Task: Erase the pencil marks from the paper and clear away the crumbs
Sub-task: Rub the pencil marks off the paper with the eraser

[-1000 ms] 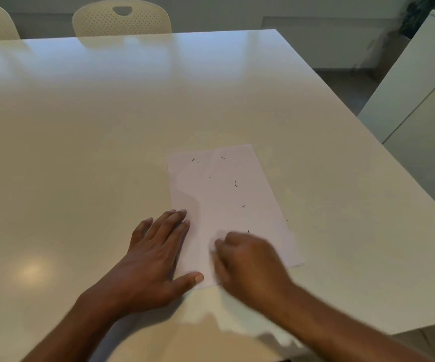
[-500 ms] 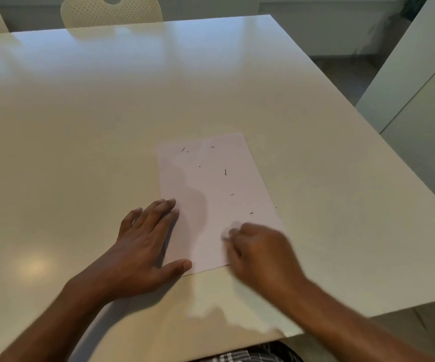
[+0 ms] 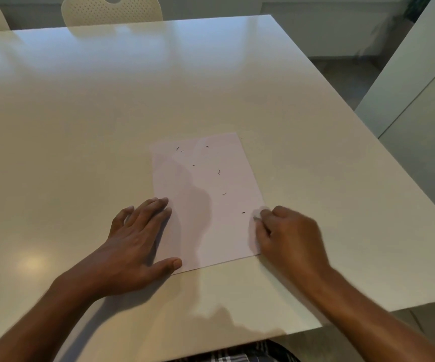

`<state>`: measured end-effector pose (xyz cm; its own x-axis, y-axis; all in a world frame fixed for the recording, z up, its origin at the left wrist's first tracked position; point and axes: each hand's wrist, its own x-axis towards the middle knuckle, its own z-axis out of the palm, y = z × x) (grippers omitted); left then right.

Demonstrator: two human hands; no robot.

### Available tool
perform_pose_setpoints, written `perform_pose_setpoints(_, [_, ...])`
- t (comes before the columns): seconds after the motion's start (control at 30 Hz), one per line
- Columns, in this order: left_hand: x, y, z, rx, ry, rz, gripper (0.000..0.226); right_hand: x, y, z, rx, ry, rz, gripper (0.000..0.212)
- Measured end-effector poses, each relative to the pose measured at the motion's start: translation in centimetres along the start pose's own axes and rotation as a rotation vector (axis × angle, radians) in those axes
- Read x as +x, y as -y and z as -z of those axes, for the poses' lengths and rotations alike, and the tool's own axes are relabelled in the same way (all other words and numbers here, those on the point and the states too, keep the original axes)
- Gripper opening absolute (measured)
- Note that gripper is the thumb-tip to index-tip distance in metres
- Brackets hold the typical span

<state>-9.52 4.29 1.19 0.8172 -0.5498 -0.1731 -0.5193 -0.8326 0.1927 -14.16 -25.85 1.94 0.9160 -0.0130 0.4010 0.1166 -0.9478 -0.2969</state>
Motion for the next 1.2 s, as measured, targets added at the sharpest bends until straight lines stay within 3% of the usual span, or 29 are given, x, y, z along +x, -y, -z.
perform_pose_setpoints(0.17, [0.2, -0.2, 0.4, 0.037, 0.044, 0.020, 0.108, -3.0, 1.9, -0.5, 0.126, 0.137, 0.161, 0.012])
perform_pose_setpoints(0.27, [0.2, -0.5, 0.9, 0.065, 0.095, 0.040, 0.109, -0.3, -2.6, 0.0, 0.061, 0.055, 0.016, 0.012])
perform_pose_setpoints(0.37, [0.4, -0.9, 1.4, 0.115, 0.163, 0.080, 0.109, 1.7, -4.8, 1.0, 0.084, 0.098, -0.156, 0.021])
perform_pose_setpoints(0.6, [1.4, -3.0, 3.6, 0.264, 0.375, 0.209, 0.109, 3.5, -5.1, 2.4, 1.315, 0.253, -0.810, 0.011])
perform_pose_setpoints(0.67, [2.2, -4.4, 4.5, 0.252, 0.262, 0.192, 0.107, 3.6, -5.4, 2.1, 1.465, 0.266, -0.889, 0.012])
perform_pose_setpoints(0.77, [5.4, -8.5, 5.0, -0.183, -0.222, 0.091, 0.085, 3.8, -5.8, 2.0, 1.509, 0.290, -0.886, 0.015])
perform_pose_setpoints(0.83, [8.7, -11.6, 4.5, -0.581, -0.383, 0.063, 0.057, 3.9, -6.0, 1.9, 1.540, 0.300, -0.864, 0.018])
perform_pose_setpoints(1.03, [15.0, -16.7, 3.0, -0.934, -0.361, 0.006, 0.012, 4.1, -5.9, 2.6, 1.553, 0.330, -0.793, 0.022])
perform_pose_setpoints(1.2, [16.1, -16.5, 2.1, -1.176, -0.334, -0.083, 0.005, 4.6, -7.1, 3.5, 1.697, 0.397, -0.918, 0.028])
